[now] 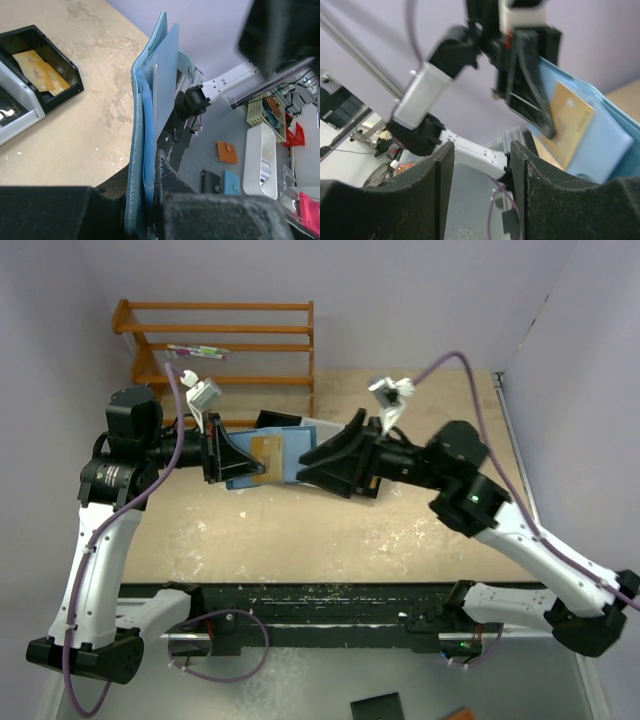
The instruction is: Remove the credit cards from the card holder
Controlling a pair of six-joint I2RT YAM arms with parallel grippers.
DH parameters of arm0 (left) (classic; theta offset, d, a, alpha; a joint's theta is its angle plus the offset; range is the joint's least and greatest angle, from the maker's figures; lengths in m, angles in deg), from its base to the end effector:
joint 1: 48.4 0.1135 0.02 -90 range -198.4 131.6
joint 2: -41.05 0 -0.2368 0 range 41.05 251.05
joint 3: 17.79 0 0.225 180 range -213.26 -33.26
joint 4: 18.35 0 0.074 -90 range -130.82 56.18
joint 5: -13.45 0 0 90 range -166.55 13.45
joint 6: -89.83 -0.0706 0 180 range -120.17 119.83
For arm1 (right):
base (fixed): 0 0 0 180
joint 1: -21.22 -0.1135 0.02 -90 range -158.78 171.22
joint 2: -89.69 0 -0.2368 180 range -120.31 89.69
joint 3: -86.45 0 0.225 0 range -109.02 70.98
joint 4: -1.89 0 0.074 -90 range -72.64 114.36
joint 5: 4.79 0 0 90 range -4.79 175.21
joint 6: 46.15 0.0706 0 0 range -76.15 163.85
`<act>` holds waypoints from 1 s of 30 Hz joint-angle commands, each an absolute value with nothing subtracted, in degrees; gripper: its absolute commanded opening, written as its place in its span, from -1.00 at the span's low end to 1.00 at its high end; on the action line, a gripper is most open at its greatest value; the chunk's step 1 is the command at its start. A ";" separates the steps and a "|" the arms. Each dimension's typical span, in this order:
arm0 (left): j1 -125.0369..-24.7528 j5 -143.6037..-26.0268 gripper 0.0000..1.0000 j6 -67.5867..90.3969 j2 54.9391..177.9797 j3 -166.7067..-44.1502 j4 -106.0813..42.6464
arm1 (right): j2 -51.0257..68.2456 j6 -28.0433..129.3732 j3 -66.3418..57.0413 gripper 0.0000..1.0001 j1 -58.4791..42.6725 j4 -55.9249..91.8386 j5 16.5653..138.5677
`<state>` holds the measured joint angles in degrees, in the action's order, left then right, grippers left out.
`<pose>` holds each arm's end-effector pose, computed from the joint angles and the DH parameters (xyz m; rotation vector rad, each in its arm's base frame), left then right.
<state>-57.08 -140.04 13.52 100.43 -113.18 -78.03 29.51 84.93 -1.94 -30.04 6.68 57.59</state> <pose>0.1665 -0.0893 0.4072 0.6576 1.8561 -1.3395 0.1158 0.1966 0.4796 -0.6036 1.2590 1.6591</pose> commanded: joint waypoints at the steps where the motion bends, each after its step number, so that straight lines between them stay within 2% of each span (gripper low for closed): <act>1: -56.92 -146.15 -1.00 12.17 99.25 -114.10 -77.09 | 24.72 87.11 -0.90 0.03 -30.28 3.81 53.37; 7: -56.90 -155.96 -1.00 14.99 98.49 -113.49 -74.65 | 23.65 87.59 1.02 0.01 -30.11 3.43 52.42; 13: -56.90 -160.30 -1.00 20.69 97.53 -112.08 -68.90 | 24.59 87.30 2.79 -0.01 -30.09 1.56 51.70; 19: -56.92 -161.73 -1.00 25.46 97.22 -110.67 -64.38 | 21.49 88.90 0.90 -0.17 -30.06 -5.50 50.45; 23: -56.92 -162.22 -1.00 27.34 96.51 -110.76 -62.63 | 20.28 89.96 0.67 -0.34 -30.04 -7.28 49.91; 30: -56.92 -163.20 -0.95 27.19 96.14 -110.78 -62.95 | 23.71 90.85 3.86 -0.84 -30.10 -7.59 49.94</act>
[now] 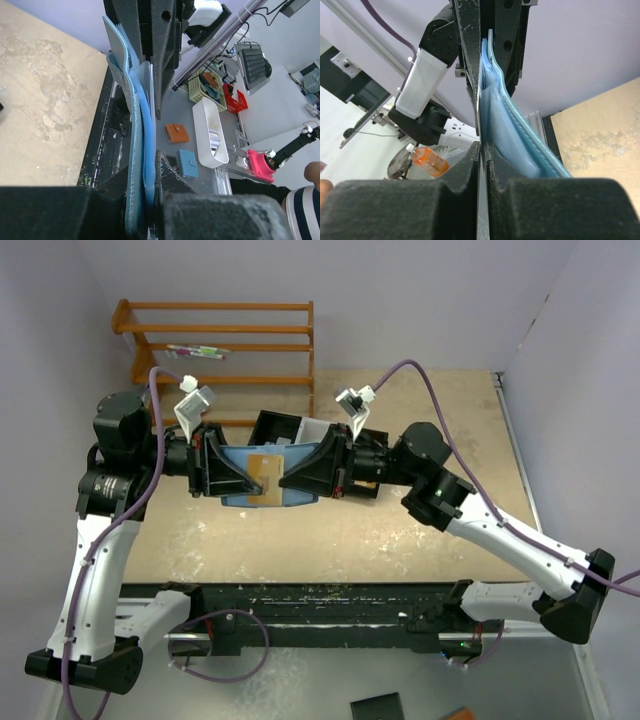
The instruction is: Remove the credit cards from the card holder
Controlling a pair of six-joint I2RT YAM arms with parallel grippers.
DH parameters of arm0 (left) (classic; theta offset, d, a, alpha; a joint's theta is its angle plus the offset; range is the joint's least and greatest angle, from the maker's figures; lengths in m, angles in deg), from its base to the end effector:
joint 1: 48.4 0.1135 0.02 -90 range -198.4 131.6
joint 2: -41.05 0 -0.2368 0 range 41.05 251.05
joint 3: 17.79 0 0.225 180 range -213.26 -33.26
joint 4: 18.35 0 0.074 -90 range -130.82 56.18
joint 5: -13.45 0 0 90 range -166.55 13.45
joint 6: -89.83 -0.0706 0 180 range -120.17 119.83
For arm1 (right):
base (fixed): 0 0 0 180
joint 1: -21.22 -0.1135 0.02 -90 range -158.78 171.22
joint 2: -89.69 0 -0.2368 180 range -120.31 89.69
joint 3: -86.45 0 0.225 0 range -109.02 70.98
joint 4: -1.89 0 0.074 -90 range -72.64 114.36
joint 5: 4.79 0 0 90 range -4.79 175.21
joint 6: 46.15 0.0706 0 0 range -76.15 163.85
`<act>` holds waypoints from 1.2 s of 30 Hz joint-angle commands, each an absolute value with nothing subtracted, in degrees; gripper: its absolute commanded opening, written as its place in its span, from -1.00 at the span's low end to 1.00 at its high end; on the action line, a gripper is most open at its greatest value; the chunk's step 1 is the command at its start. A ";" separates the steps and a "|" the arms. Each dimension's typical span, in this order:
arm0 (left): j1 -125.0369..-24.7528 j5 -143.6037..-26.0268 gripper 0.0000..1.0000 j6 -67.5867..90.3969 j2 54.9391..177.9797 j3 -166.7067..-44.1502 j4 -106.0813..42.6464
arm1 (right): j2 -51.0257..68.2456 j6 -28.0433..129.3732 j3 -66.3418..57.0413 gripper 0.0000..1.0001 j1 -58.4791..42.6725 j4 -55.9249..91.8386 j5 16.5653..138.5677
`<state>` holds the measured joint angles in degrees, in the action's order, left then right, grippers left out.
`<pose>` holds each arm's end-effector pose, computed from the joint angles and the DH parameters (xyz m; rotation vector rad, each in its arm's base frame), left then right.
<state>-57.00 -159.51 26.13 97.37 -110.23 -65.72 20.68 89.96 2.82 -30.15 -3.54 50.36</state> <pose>0.1393 -0.0919 0.4271 0.8657 1.6907 -1.6750 0.1413 0.2414 0.4366 -0.6879 1.3622 1.7843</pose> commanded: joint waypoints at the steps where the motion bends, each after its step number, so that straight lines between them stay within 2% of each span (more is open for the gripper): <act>1: -56.90 -163.20 -0.93 27.16 96.23 -110.78 -62.99 | 24.27 90.75 4.18 -0.91 -30.09 -7.70 50.32; 2: -56.92 -163.19 -0.92 27.16 96.25 -110.78 -63.00 | 24.68 90.72 4.41 -1.00 -30.07 -7.77 50.46; 9: -56.92 -163.09 -0.82 27.16 96.43 -111.12 -63.23 | 26.07 90.06 4.88 -0.99 -30.01 -5.10 52.07; 11: -56.92 -162.90 -0.82 27.16 96.34 -110.98 -63.20 | 25.20 89.72 4.37 -0.51 -29.99 -4.72 51.63; 13: -56.92 -162.95 -0.83 27.51 96.49 -111.08 -62.96 | 24.08 89.38 3.28 -0.35 -30.01 -4.91 53.22; 15: -56.92 -162.86 -0.83 28.23 96.59 -111.25 -62.36 | 22.99 89.09 2.36 -0.31 -30.02 -4.66 53.67; 23: -56.92 -161.98 -0.83 28.07 96.59 -110.96 -62.19 | 21.62 89.54 1.63 -0.30 -30.06 -6.58 53.22; 28: -56.92 -161.16 -0.82 27.32 96.95 -110.98 -63.09 | 21.40 89.42 1.55 -0.47 -30.01 -6.39 53.22; 34: -56.92 -159.86 -0.82 25.18 97.32 -111.18 -65.14 | 20.45 89.47 1.11 -0.45 -29.99 -6.29 53.13; 36: -56.90 -159.55 -0.82 24.30 97.27 -111.38 -66.07 | 20.35 89.64 1.32 -0.52 -30.01 -6.60 53.08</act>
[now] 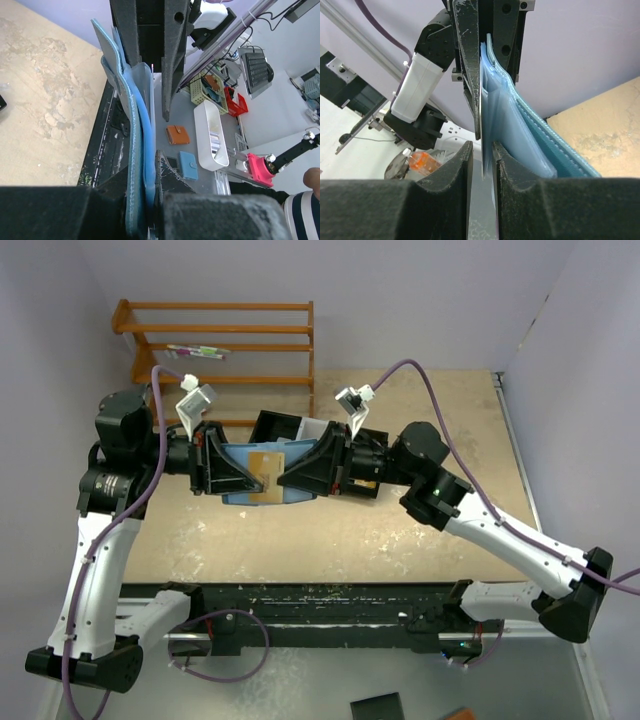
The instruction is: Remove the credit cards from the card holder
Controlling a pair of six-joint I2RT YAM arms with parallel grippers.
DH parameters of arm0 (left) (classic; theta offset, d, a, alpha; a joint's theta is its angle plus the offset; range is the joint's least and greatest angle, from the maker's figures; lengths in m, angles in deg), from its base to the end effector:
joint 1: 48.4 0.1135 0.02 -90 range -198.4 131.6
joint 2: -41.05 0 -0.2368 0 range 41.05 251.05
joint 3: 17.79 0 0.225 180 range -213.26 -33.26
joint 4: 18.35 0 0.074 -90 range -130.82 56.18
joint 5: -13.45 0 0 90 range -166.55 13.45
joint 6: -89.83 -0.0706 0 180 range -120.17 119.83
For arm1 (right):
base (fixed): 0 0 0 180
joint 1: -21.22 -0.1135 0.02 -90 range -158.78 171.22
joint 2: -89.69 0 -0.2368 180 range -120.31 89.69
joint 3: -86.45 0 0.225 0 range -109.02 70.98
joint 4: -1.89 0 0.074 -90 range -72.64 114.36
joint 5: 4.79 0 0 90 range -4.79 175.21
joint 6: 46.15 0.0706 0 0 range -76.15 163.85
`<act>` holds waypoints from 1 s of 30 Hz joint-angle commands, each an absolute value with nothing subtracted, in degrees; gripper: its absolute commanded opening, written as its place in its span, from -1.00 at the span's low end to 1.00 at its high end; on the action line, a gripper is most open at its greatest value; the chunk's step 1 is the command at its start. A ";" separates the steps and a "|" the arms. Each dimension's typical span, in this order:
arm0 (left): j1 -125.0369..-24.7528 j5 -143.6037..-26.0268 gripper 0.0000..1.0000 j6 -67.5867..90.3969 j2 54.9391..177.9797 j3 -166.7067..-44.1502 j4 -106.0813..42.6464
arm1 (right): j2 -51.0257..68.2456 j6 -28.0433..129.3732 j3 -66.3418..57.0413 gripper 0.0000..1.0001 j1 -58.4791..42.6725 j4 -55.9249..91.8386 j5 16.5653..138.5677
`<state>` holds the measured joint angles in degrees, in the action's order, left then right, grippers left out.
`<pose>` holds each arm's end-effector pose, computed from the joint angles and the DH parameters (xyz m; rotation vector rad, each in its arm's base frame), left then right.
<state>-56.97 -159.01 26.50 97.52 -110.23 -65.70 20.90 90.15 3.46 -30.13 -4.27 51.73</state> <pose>0.1408 -0.0920 0.4266 0.8517 1.7000 -1.6732 0.1426 0.2407 0.4357 -0.6604 1.3595 1.7760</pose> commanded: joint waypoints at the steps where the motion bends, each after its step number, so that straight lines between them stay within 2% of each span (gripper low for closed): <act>1: -56.92 -159.41 -0.82 23.83 97.30 -111.46 -66.55 | 20.39 89.58 1.43 -0.56 -30.01 -6.56 52.98; 4: -56.92 -158.59 -0.78 21.60 97.41 -112.75 -69.43 | 21.24 90.98 2.13 -1.00 -29.80 -5.31 52.41; 12: -56.88 -158.56 -0.71 17.23 98.30 -115.64 -74.69 | 24.01 91.10 4.74 -1.00 -28.87 -4.19 53.06; 19: -56.92 -158.94 -0.81 16.45 97.98 -115.83 -75.35 | 28.07 90.77 7.33 -1.00 -25.97 -1.14 53.23; 24: -56.92 -154.15 -0.92 7.99 98.80 -117.72 -82.30 | 33.16 85.88 5.67 -1.00 -19.66 12.85 53.67; 30: -56.92 -141.23 -1.00 -9.83 97.89 -119.98 -89.46 | 38.48 79.39 5.24 -1.00 -7.80 29.50 54.53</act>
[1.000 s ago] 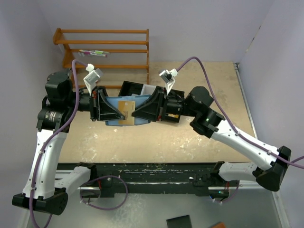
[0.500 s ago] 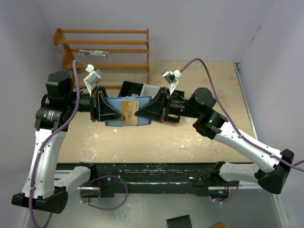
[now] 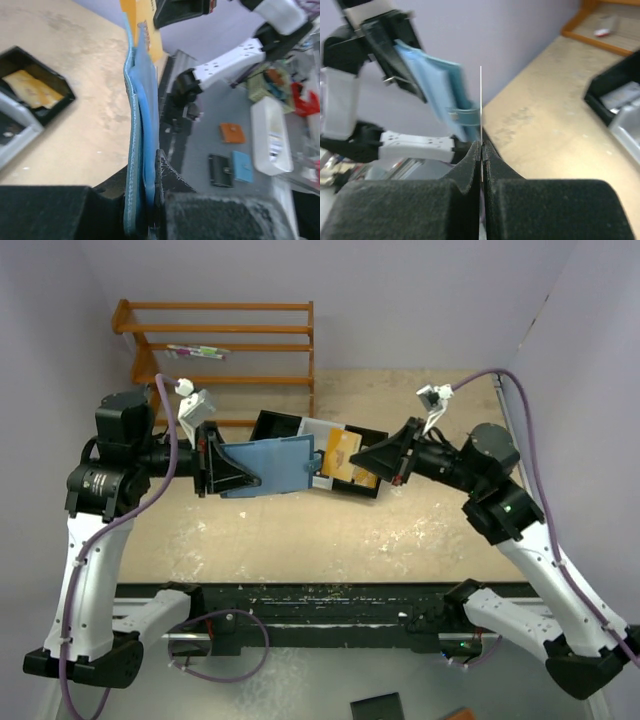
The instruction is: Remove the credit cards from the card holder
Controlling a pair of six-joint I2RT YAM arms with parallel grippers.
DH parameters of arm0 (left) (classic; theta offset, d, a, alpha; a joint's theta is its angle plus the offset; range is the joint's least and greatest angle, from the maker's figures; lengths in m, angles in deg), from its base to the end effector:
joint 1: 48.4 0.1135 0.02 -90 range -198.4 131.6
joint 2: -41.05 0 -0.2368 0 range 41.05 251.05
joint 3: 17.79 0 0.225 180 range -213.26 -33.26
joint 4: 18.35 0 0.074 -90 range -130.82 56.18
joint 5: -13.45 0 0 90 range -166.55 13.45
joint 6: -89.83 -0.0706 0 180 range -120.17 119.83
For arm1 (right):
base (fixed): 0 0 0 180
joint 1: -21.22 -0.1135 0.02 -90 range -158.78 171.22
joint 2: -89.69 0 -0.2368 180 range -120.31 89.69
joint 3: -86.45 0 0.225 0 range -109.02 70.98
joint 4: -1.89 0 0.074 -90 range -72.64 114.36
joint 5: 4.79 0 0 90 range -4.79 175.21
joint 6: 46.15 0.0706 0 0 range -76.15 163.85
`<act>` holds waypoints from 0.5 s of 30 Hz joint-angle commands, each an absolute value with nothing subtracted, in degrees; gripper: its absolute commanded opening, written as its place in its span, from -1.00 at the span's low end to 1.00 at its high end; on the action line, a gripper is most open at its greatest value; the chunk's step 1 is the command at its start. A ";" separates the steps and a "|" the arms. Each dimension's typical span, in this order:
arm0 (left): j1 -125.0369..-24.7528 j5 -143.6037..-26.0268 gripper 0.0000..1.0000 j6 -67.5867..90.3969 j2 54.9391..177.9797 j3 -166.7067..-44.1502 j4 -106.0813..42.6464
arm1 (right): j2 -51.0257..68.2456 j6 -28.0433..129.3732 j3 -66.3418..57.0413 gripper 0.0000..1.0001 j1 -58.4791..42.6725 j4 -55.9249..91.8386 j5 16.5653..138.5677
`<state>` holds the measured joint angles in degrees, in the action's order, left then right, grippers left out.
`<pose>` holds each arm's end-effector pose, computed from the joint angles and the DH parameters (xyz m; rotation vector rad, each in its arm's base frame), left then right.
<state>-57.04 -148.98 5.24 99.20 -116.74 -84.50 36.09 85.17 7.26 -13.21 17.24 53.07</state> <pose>0.1397 -0.0893 0.4209 0.8607 1.7280 -1.4086 0.1553 0.1520 0.4251 -0.4283 1.5363 1.4507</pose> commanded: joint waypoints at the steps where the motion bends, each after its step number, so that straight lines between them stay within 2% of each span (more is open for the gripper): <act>1: -56.92 -140.13 -1.00 -11.80 97.12 -119.94 -90.09 | 38.63 78.72 5.29 -1.00 -6.52 31.38 54.94; 7: -56.92 -137.76 -1.00 -35.26 86.67 -113.99 -91.65 | 32.45 75.93 7.23 -1.00 -4.35 35.73 61.27; 15: -56.92 -135.41 -1.00 -60.03 76.35 -105.46 -96.12 | 17.15 73.19 9.98 -1.00 -4.26 31.05 72.84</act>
